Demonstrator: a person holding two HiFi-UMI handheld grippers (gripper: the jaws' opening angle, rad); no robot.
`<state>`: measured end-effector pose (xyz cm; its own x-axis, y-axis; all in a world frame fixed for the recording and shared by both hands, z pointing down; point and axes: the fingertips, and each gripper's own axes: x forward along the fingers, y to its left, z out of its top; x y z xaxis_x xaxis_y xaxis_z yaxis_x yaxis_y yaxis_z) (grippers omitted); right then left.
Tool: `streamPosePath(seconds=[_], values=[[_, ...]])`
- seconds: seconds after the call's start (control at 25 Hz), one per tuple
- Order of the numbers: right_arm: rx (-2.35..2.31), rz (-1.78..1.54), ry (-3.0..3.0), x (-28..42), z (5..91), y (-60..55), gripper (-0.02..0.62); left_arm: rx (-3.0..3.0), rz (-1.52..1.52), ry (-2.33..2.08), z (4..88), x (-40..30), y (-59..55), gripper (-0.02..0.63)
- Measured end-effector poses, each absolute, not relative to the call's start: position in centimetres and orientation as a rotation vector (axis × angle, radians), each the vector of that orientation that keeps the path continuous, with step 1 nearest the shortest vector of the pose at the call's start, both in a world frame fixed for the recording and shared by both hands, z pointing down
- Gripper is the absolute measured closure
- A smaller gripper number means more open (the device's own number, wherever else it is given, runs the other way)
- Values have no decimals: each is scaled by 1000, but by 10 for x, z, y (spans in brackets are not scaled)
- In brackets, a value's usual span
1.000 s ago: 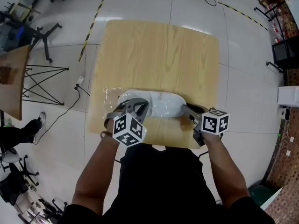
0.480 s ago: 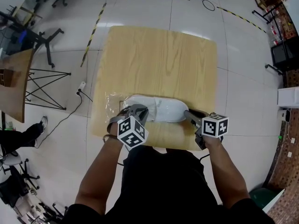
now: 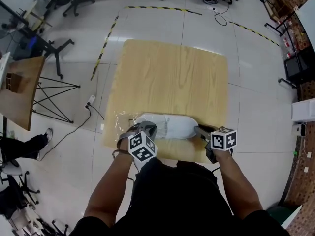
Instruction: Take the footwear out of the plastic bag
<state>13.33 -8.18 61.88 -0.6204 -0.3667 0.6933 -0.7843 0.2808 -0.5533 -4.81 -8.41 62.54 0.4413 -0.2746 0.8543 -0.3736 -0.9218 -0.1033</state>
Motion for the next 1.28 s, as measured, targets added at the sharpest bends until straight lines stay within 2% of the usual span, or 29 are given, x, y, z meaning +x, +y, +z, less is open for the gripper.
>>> streamPosePath(seconds=[1.28], values=[[1118,1235,-2096,144,615,-82,541,2536,1574,-624,628,-85,-75,586]])
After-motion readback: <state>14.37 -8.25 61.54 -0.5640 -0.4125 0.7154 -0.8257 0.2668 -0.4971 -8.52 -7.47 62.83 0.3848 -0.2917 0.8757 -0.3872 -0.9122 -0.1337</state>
